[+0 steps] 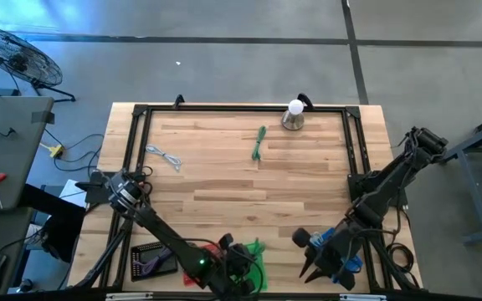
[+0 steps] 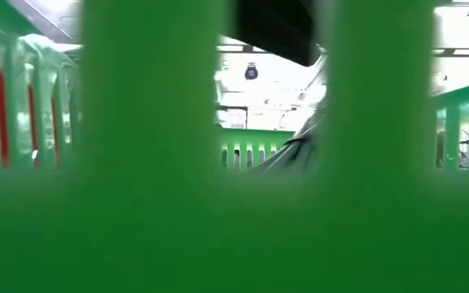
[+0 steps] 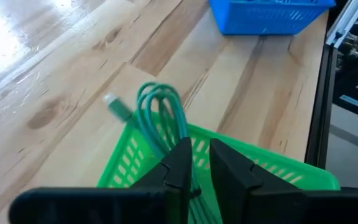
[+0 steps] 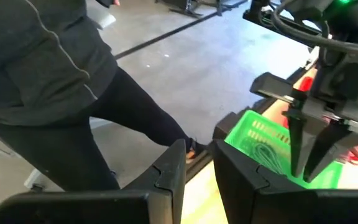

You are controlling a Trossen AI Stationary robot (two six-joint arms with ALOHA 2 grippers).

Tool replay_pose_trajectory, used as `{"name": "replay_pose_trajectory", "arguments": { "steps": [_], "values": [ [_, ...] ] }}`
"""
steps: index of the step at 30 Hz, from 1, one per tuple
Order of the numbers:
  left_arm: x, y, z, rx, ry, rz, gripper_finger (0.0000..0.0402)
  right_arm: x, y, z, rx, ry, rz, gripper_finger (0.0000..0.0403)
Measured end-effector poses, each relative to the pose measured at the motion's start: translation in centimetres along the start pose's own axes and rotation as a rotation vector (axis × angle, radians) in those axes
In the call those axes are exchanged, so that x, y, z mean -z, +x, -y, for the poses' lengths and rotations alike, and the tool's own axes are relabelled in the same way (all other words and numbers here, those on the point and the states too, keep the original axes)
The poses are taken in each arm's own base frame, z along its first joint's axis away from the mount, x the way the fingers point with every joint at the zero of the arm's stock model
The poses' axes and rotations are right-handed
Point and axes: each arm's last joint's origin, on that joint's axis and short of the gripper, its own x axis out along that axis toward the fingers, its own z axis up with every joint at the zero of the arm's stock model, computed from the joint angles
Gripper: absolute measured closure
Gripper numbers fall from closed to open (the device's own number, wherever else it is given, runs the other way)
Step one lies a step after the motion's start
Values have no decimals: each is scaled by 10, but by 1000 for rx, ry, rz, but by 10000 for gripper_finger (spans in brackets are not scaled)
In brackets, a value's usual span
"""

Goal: Pick & Place USB Port
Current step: Put the green USB charger into the green bin

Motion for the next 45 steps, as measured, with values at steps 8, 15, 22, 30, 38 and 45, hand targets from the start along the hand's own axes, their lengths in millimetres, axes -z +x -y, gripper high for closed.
{"name": "replay_pose_trajectory", "arguments": {
  "steps": [8,15,22,30,38,45],
  "values": [
    [-16,-9,6,-7,54,61,305,3,-1,13,159,2,-33,329],
    [-45,-22,10,-62,181,65,266,19,-7,39,457,-10,-207,329],
    [-85,-39,0,-200,253,62,214,35,-21,75,642,26,-371,293],
    [-144,-85,-31,-450,421,90,184,50,-51,135,812,21,-503,225],
    [-198,-133,-84,-517,440,105,183,52,-97,199,860,59,-439,221],
    [-238,-157,-126,-555,505,76,183,50,-128,239,884,-72,-508,221]
  ]
}}
